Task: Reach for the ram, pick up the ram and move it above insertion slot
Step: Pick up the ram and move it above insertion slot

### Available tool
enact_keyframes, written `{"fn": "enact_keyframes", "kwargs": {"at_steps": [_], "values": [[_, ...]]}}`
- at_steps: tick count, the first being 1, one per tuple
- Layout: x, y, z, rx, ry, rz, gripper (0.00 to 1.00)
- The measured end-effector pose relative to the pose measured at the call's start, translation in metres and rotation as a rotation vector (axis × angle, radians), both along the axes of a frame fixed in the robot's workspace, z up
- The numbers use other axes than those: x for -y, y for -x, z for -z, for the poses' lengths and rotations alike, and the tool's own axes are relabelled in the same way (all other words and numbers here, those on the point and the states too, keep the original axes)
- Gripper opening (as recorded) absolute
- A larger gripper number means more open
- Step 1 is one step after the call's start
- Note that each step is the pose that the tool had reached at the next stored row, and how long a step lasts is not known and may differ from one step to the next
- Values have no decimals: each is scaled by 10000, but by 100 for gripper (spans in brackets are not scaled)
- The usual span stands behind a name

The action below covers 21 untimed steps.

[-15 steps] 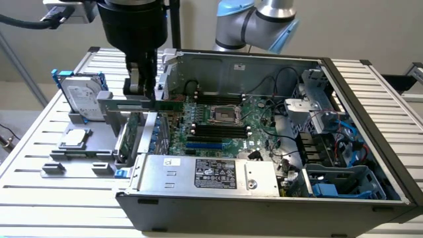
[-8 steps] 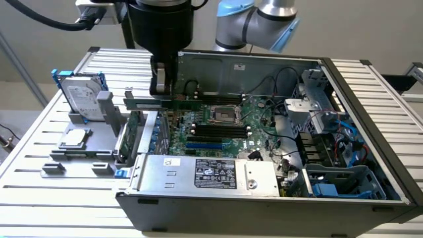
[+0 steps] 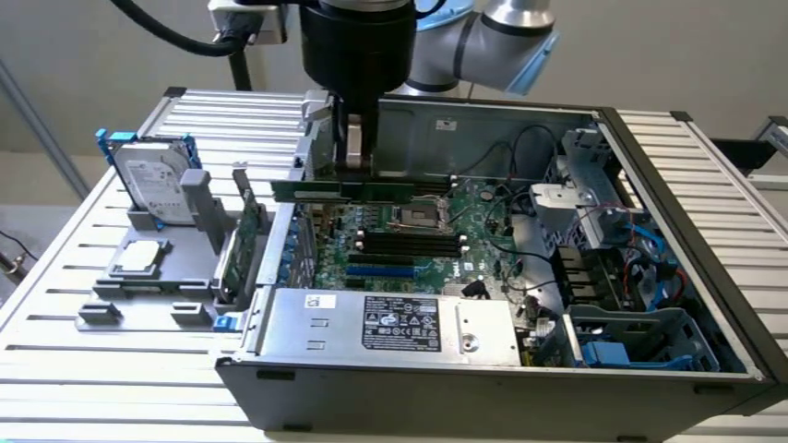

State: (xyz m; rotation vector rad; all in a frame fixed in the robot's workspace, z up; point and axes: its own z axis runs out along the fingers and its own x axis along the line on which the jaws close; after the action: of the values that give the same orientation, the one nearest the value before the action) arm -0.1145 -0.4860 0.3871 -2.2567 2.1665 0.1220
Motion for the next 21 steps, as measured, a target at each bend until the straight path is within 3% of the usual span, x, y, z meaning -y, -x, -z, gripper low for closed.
{"fn": "enact_keyframes", "kwargs": {"at_steps": [7, 17, 21], "values": [[-130, -232, 5, 0, 0, 1, 13], [-426, -483, 36, 1, -1, 0, 13], [-513, -563, 60, 0, 1, 8, 13]]}}
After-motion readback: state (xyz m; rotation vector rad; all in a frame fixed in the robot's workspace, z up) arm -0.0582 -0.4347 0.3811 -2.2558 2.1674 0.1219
